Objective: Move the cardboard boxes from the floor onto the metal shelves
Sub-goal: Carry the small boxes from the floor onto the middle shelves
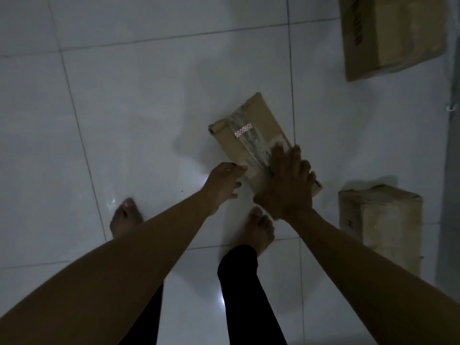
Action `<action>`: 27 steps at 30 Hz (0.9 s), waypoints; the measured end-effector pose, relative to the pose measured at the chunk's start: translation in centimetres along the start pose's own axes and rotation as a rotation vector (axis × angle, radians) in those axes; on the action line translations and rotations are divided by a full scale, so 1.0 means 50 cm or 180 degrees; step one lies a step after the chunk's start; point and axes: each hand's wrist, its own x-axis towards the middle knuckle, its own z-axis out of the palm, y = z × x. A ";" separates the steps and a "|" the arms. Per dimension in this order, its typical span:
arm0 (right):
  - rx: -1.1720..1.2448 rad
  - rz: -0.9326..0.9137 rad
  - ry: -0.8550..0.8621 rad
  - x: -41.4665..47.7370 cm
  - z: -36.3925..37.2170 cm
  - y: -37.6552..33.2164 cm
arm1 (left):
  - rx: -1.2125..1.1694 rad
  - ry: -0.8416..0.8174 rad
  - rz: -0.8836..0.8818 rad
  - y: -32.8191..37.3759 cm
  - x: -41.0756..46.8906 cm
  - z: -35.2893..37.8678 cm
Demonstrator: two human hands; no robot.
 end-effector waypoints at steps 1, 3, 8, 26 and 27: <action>0.0105 0.0033 -0.0018 -0.007 -0.018 -0.009 | -0.0035 -0.0022 0.0010 0.002 -0.015 -0.006; 0.0453 0.0077 -0.0042 -0.030 -0.065 -0.034 | -0.0168 0.0056 0.0064 0.007 -0.057 -0.022; 0.0881 -0.0175 -0.0134 -0.131 -0.229 -0.141 | -0.0884 0.0452 0.0339 0.049 -0.243 -0.094; 0.1894 -0.2261 -0.0890 -0.735 -0.864 -0.859 | -0.2454 0.1143 0.2145 0.070 -1.267 -0.699; 0.1946 -0.2384 -0.1006 -0.766 -0.875 -0.902 | -0.2465 0.1210 0.2293 0.052 -1.319 -0.739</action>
